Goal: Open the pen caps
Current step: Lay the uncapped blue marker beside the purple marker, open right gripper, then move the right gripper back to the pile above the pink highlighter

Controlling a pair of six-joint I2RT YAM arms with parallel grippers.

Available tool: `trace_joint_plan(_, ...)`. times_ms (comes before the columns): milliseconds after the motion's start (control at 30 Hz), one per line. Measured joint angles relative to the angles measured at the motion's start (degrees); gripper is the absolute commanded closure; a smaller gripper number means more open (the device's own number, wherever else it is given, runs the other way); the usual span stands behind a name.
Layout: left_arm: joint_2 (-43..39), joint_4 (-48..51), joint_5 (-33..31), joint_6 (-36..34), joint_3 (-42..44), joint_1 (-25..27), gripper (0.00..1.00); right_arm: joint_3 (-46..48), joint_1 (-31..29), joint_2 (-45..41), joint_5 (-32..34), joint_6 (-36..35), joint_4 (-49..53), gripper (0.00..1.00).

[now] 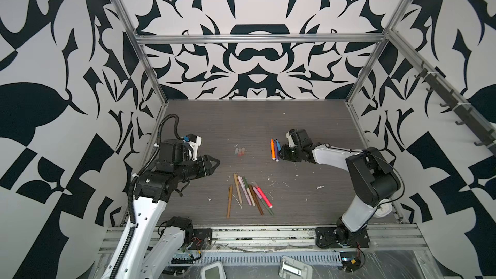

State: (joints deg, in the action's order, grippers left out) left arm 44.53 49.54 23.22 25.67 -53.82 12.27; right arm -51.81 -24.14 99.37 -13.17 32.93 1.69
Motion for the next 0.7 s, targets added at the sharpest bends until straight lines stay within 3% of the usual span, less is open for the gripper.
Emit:
trace_joint_plan(400,0.3,0.0,0.0,0.2,0.4,0.0,0.53,-0.6,0.0,0.1,-4.2,0.0,-1.3,0.39)
trace_joint_plan(700,0.7,-0.1,0.0,0.5,0.5,0.0,0.53,-0.7,0.0,0.1,-3.7,-0.2,-0.9,0.36)
